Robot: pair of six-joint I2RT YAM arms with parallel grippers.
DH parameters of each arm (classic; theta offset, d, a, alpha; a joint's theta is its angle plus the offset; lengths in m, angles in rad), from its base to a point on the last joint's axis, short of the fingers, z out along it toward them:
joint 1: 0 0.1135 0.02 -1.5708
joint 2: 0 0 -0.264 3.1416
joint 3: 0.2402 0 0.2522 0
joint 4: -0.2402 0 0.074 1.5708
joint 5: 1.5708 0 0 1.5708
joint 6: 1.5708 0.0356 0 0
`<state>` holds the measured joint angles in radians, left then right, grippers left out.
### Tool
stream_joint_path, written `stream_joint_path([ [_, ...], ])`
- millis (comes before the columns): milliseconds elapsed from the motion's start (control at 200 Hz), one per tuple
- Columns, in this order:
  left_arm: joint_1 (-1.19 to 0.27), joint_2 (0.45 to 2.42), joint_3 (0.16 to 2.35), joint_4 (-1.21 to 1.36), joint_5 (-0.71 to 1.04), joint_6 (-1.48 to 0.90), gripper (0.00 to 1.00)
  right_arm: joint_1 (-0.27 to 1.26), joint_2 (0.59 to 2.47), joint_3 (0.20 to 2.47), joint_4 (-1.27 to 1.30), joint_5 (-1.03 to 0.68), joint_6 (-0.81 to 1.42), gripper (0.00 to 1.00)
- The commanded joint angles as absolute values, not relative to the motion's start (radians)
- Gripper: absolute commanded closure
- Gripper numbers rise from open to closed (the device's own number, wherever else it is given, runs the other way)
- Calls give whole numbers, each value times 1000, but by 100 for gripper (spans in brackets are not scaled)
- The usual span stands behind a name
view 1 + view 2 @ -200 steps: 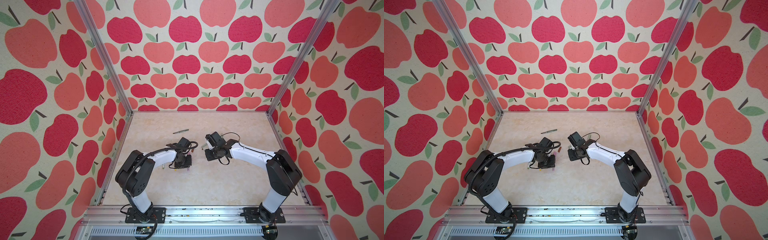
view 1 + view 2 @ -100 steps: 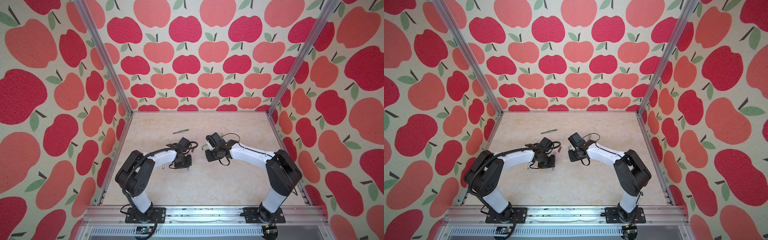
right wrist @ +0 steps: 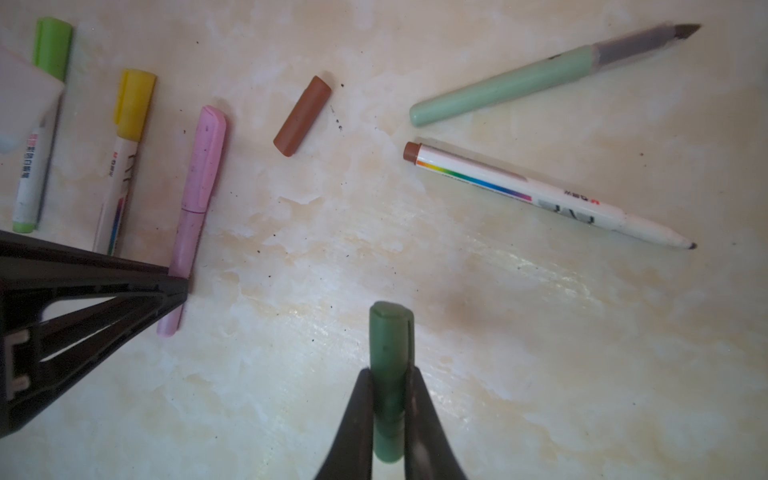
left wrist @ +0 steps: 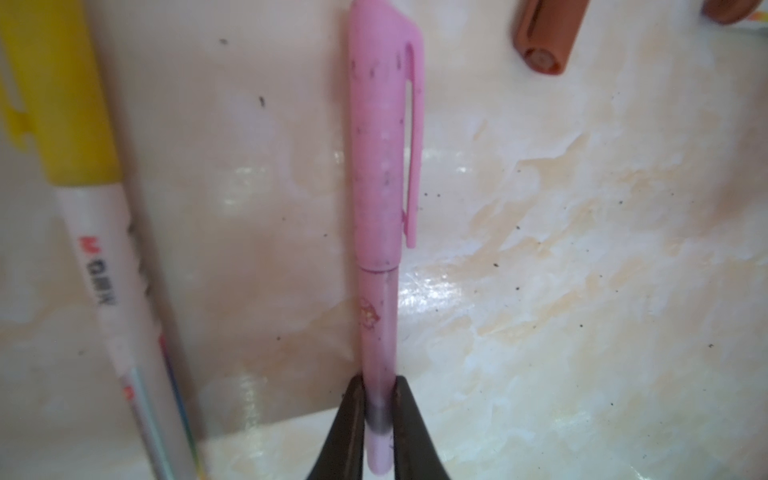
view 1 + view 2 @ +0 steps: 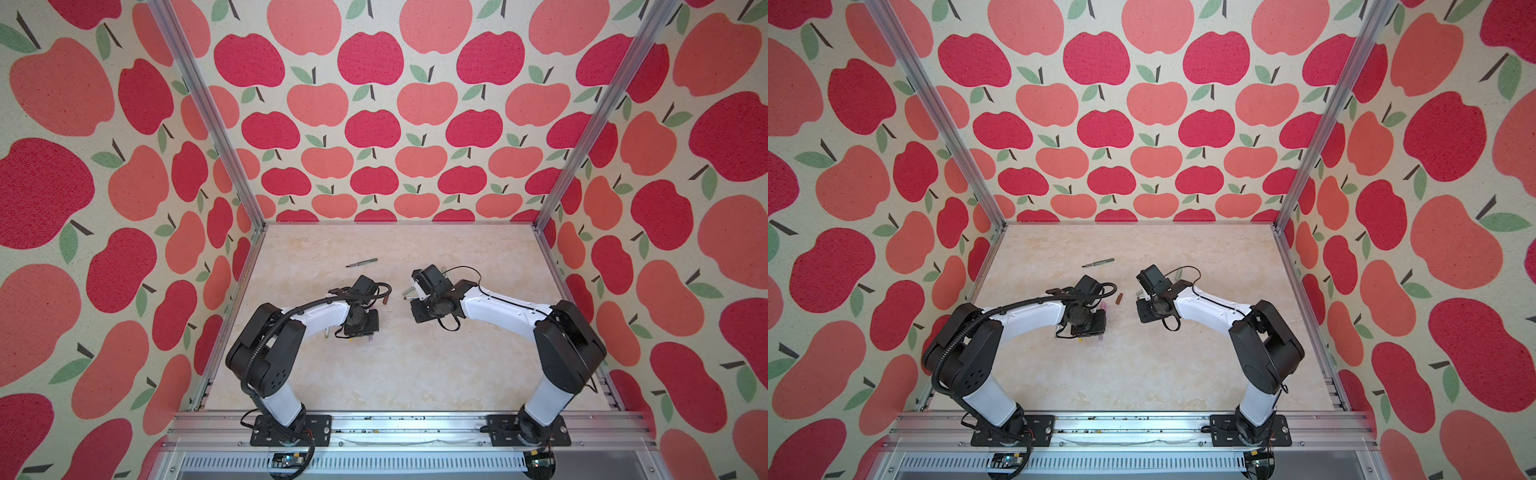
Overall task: Insert the pens into the pen caps
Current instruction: 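Release the pink pen and raise the left gripper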
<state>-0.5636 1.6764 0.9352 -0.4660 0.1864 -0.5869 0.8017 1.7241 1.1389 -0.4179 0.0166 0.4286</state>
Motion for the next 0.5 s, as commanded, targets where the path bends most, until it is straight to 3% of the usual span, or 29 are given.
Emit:
stream_joint_path([
  [0,-553,1677,914,-523,135,-586,84,793,1694,1126,-415,5,446,89],
  [495,-552,1600,941,-572,95,-563,63,792,1722,1128,-413,-29,443,89],
])
